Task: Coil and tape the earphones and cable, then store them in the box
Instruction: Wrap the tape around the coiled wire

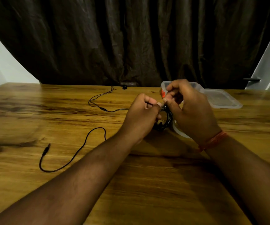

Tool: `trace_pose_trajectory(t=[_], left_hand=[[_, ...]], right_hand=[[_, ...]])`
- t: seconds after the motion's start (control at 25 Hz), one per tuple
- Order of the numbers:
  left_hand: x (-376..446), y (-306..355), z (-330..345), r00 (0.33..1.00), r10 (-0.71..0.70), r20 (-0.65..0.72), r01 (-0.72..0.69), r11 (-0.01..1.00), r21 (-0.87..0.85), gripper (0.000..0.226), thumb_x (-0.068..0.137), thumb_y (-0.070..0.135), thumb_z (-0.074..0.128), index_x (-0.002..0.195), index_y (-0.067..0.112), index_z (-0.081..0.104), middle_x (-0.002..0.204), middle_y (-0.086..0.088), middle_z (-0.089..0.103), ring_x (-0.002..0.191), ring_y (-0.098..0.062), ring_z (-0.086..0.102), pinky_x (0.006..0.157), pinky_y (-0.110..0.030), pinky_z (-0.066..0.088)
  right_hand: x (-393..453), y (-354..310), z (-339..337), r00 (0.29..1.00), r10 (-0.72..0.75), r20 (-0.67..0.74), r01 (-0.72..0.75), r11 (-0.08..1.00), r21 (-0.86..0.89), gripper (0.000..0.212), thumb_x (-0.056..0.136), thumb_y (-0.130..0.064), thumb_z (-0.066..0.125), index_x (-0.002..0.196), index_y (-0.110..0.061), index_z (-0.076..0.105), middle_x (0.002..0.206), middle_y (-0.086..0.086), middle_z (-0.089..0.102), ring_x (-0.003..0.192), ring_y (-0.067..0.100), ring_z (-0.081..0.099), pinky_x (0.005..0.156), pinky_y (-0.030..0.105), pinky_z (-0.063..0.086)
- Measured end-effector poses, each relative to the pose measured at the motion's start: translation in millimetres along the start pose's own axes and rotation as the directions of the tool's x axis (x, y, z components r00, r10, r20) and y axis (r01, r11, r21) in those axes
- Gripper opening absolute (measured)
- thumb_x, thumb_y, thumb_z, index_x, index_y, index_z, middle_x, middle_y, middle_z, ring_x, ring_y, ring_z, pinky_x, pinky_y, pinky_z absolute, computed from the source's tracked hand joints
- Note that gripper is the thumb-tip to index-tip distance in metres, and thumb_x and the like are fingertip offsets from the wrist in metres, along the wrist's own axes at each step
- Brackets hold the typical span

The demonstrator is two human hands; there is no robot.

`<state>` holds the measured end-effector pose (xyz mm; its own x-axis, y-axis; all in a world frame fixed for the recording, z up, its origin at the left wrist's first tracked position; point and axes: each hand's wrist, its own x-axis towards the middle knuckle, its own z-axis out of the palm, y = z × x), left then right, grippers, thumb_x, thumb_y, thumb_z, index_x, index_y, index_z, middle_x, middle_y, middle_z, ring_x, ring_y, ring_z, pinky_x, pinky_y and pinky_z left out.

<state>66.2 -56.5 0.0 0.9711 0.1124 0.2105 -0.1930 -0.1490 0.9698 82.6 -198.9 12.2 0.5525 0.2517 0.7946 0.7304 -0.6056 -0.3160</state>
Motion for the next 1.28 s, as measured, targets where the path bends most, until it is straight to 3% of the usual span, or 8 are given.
trace_pose_trajectory(t=[0.08,0.24,0.56,0.72,0.92,1.08,1.2,1.28], left_hand=[[1,2,-2,0.997,-0.082,-0.009,0.079,0.982,-0.169,0.006,0.094,0.015,0.061,0.091,0.016,0.056,0.073,-0.004,0.064,0.065,-0.010,0.060,0.058,-0.026,0.049],[1,7,-8,0.980,-0.198,0.028,0.195,0.922,-0.334,0.011,0.093,0.001,0.054,0.089,0.011,0.057,0.070,-0.003,0.064,0.059,-0.007,0.059,0.053,-0.020,0.046],[3,7,-14,0.970,-0.237,0.057,0.240,0.886,-0.397,0.009,0.091,0.001,0.056,0.093,0.009,0.056,0.068,-0.008,0.060,0.058,-0.013,0.054,0.058,-0.024,0.046],[10,3,-18,0.957,-0.277,0.084,0.283,0.833,-0.476,0.015,0.093,0.000,0.049,0.106,0.004,0.056,0.069,-0.007,0.062,0.059,-0.011,0.056,0.055,-0.022,0.048],[9,5,-18,0.941,-0.259,0.217,0.337,0.759,-0.557,0.007,0.097,0.005,0.052,0.102,0.003,0.056,0.078,-0.007,0.063,0.057,-0.008,0.057,0.049,-0.019,0.050],[8,5,-16,0.951,-0.212,0.224,0.297,0.824,-0.483,0.010,0.098,0.015,0.056,0.097,0.005,0.058,0.074,-0.006,0.065,0.058,-0.009,0.059,0.050,-0.019,0.051],[7,3,-12,0.969,-0.164,0.187,0.224,0.903,-0.367,0.012,0.098,0.019,0.056,0.093,0.008,0.058,0.072,-0.004,0.069,0.062,-0.010,0.064,0.063,-0.024,0.057],[7,-1,-11,0.979,-0.122,0.162,0.153,0.967,-0.201,0.009,0.096,0.017,0.059,0.098,0.009,0.060,0.083,-0.007,0.071,0.072,-0.013,0.069,0.078,-0.030,0.058]], right_hand=[[-1,-2,2,0.994,-0.077,0.079,0.085,0.990,-0.112,0.021,0.090,-0.017,0.060,0.110,-0.015,0.057,0.091,-0.003,0.062,0.086,0.016,0.059,0.069,0.038,0.051],[2,-5,6,0.967,-0.180,0.178,0.220,0.947,-0.236,0.017,0.092,-0.020,0.057,0.108,-0.015,0.059,0.094,0.002,0.063,0.087,0.020,0.056,0.066,0.035,0.047],[4,-6,1,0.908,-0.281,0.311,0.365,0.894,-0.258,0.019,0.091,-0.012,0.058,0.109,-0.018,0.061,0.096,-0.001,0.063,0.088,0.022,0.054,0.068,0.042,0.048],[6,-5,0,0.887,-0.308,0.344,0.399,0.885,-0.238,0.025,0.093,-0.015,0.051,0.116,-0.018,0.060,0.106,-0.002,0.063,0.099,0.022,0.053,0.082,0.036,0.047],[4,-2,5,0.953,-0.126,0.274,0.169,0.976,-0.136,0.024,0.085,-0.010,0.063,0.107,-0.017,0.058,0.105,-0.003,0.055,0.094,0.015,0.054,0.077,0.029,0.047],[1,-1,7,0.982,0.011,0.190,-0.017,0.999,0.027,0.023,0.075,-0.010,0.065,0.094,-0.019,0.058,0.090,-0.013,0.047,0.081,0.005,0.048,0.070,0.009,0.039],[0,1,8,0.971,0.151,0.186,-0.169,0.982,0.084,0.020,0.068,-0.010,0.070,0.084,-0.016,0.061,0.081,-0.012,0.048,0.075,0.009,0.049,0.062,0.012,0.040],[0,4,8,0.942,0.266,0.204,-0.291,0.952,0.100,0.019,0.068,-0.006,0.071,0.082,-0.013,0.061,0.075,-0.007,0.050,0.070,0.012,0.049,0.060,0.021,0.041]])
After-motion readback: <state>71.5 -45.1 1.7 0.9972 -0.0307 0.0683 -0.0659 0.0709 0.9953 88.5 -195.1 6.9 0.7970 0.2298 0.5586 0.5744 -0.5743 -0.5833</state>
